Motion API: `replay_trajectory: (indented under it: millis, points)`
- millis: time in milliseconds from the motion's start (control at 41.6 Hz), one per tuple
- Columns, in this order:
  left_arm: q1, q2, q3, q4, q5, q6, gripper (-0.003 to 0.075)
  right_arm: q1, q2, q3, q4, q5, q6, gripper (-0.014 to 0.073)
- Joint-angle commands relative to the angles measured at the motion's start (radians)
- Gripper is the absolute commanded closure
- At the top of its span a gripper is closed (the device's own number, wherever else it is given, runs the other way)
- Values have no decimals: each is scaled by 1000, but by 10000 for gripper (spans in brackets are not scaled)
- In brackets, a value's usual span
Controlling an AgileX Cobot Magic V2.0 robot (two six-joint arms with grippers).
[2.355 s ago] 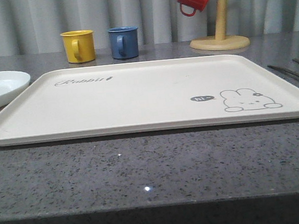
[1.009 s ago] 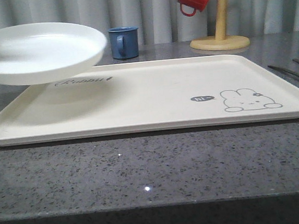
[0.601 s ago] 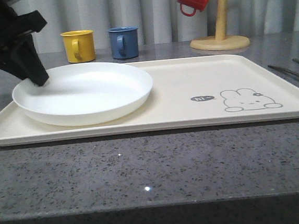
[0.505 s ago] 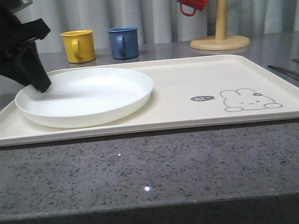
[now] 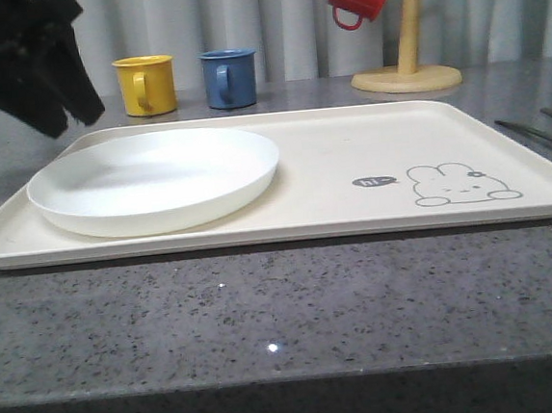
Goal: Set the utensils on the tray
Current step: 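Raise the left gripper away from the plate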
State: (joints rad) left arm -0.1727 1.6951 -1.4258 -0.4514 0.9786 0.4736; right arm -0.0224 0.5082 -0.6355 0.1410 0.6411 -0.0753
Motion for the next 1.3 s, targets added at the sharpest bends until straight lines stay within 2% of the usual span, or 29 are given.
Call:
replay_trajectory:
  millis: [0,72,264,409,577,769,865,1081,1274]
  points:
    - [-71,-128,-40,27,-11,1,351,1,12,-28,5,-68,-7,197]
    - [-139,-177,-36,107,-6,-38,351,1,12,-28,5,-68,-7,197]
    - [-322,-338,44,379,-76,-263,351,1,12,-28,5,-68,-7,197]
    - [-397,-456,169,436,-134,-328,351,1,12,-28,5,-68,-7,197]
    - [-403,-584,315,444,-166,-391,351,1,12,-28,9,-74,-7,197]
    - [-403,-693,433,444,-187,-392,351,2,17,-29,24,-53,-7,197]
    - [-403,-719,450,444,-186,-392,351,25,57,-65,27,16,-7,202]
    - [-403,-729,453,444,-185,-392,351,112,271,-197,4,204,-8,202]
    - [-403,-725,453,444,-185,-392,351,114,514,-330,-8,317,-7,202]
